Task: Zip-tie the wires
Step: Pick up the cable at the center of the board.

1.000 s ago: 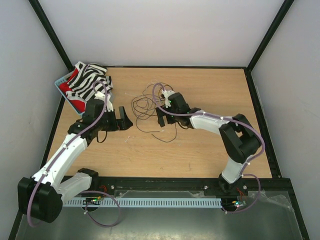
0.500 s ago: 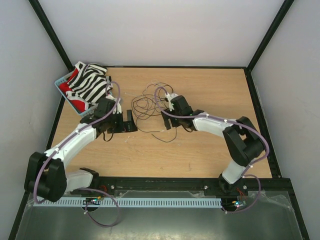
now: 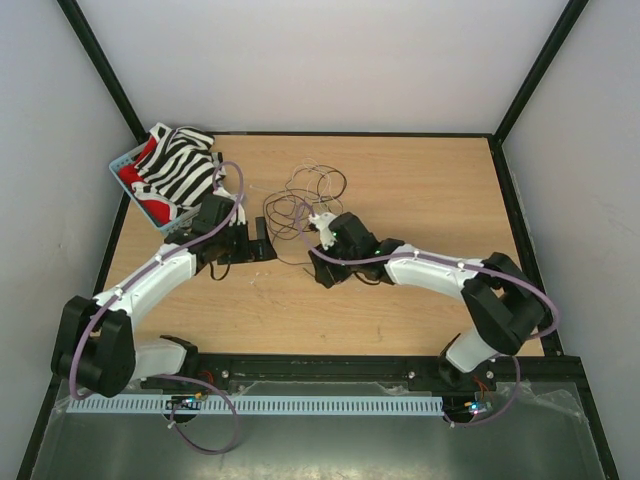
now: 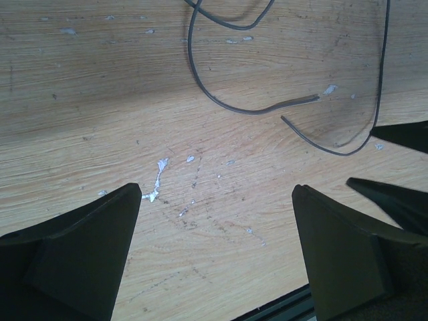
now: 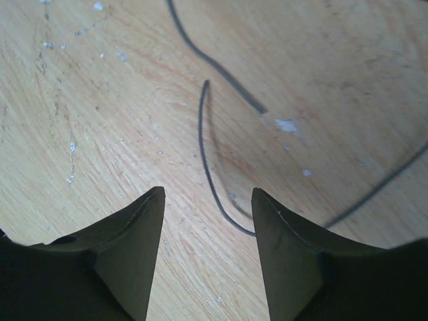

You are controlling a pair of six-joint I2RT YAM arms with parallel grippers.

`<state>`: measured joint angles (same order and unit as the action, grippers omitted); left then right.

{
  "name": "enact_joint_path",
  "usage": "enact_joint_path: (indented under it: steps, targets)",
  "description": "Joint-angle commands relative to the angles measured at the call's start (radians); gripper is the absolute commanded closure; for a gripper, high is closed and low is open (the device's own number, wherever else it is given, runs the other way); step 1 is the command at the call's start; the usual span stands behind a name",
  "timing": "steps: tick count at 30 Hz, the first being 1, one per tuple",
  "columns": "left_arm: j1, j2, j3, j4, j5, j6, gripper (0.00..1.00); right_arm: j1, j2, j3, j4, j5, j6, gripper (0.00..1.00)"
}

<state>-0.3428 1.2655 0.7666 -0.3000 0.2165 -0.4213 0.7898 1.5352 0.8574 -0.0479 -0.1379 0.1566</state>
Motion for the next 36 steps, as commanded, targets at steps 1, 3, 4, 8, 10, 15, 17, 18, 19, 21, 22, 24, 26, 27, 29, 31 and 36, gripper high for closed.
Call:
enact_joint_path:
  steps: [1, 3, 4, 8, 10, 15, 17, 18, 19, 21, 22, 24, 26, 27, 29, 31, 36]
  targets:
    - [-0.001, -0.028, -0.023, 0.015, -0.008, -0.019, 0.03, 0.038, 0.084, 0.054, -0.02, -0.005, -0.01, 0.37]
    - [0.001, -0.03, -0.028, 0.015, -0.009, -0.022, 0.03, 0.058, 0.124, 0.076, -0.021, 0.017, -0.015, 0.4]
    - [0.001, -0.03, -0.028, 0.014, -0.006, -0.023, 0.03, 0.067, 0.141, 0.089, -0.022, 0.022, -0.016, 0.41]
    - [0.001, -0.028, -0.036, 0.015, 0.001, -0.028, 0.03, 0.083, 0.195, 0.118, -0.021, 0.045, -0.024, 0.43]
    - [0.001, -0.028, -0.041, 0.016, -0.001, -0.028, 0.03, 0.086, 0.212, 0.129, -0.021, 0.055, -0.027, 0.45]
    - [0.005, -0.032, -0.058, 0.016, -0.003, -0.025, 0.02, 0.086, 0.259, 0.147, -0.023, 0.064, -0.035, 0.55]
    - [0.01, -0.036, -0.066, 0.016, 0.006, -0.029, 0.02, 0.086, 0.265, 0.151, -0.028, 0.057, -0.035, 0.65]
    - [0.013, -0.037, -0.07, 0.016, 0.013, -0.031, 0.02, 0.086, 0.26, 0.152, -0.033, 0.055, -0.035, 0.72]
    - [0.016, -0.04, -0.074, 0.016, 0.02, -0.031, 0.02, 0.086, 0.25, 0.152, -0.04, 0.059, -0.037, 0.79]
    - [0.023, -0.046, -0.078, 0.017, 0.035, -0.03, 0.02, 0.086, 0.212, 0.148, -0.058, 0.082, -0.04, 0.9]
    - [0.026, -0.05, -0.079, 0.017, 0.047, -0.024, 0.02, 0.086, 0.189, 0.145, -0.068, 0.099, -0.042, 0.95]
    - [0.028, -0.059, -0.078, 0.023, 0.079, 0.001, 0.02, 0.084, 0.138, 0.147, -0.101, 0.123, -0.035, 1.0]
    - [0.028, -0.068, -0.075, 0.034, 0.123, 0.033, 0.02, 0.08, 0.085, 0.156, -0.141, 0.143, -0.02, 1.0]
    - [0.028, -0.076, -0.073, 0.041, 0.149, 0.058, 0.02, 0.075, 0.058, 0.166, -0.157, 0.148, -0.014, 1.0]
    - [0.026, -0.097, -0.073, 0.056, 0.191, 0.081, 0.02, 0.058, 0.012, 0.196, -0.196, 0.154, -0.006, 1.0]
    - [0.027, -0.128, -0.073, 0.072, 0.22, 0.101, 0.02, 0.031, -0.033, 0.244, -0.234, 0.149, -0.003, 1.0]
    - [0.028, -0.219, -0.057, 0.096, 0.244, 0.13, 0.02, -0.055, -0.084, 0.423, -0.292, 0.127, -0.019, 1.0]
